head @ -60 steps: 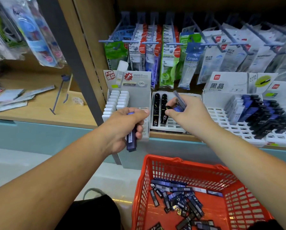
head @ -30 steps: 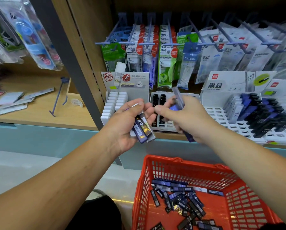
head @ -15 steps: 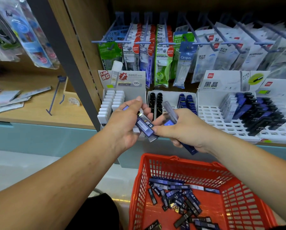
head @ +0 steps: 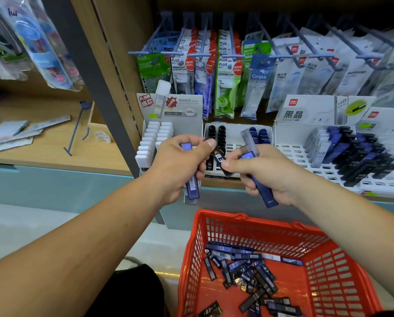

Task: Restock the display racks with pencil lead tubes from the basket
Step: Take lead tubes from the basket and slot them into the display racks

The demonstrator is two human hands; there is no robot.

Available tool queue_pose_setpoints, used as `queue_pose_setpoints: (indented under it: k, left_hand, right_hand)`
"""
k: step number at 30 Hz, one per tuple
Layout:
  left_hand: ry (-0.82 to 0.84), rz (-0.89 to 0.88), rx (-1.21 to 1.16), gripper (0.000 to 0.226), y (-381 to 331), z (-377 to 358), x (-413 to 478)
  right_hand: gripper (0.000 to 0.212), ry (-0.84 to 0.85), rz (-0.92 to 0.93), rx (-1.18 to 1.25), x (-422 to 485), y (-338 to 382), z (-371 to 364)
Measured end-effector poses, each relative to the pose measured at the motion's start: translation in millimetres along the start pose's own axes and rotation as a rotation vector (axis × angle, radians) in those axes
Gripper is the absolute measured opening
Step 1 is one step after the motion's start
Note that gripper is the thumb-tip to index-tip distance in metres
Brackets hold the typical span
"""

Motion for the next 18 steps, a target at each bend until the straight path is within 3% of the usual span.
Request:
queue_pose_setpoints:
  k: [4,7,12,18]
  left_hand:
    - [0.133,-0.040,0.182,0.010,-6,-12,-5]
    - [0.165,-0.050,0.188,0.008,-5,-18,-8]
    - [0.055,-0.010,0.041,0.008,-4,-1,2]
    - [0.015,0.066,-0.105,0.020,0,6,5]
  right_hand:
    - [0.026,-0.080,0.275,-0.295,-6,33,3]
    - [0.040,-0.009,0.423,-0.379,-6,45,-10]
    - [0.026,-0.232,0.462,-0.423,10,43,16]
    - [0.028,-0.250,0.459,-0.487,28,25,13]
Point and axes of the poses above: each hand's wrist, its own x-axis towards the middle knuckle, its own z-axis out of the back of the hand, y = z × x, the point moved 10 cm from there along x, towards the middle knuckle
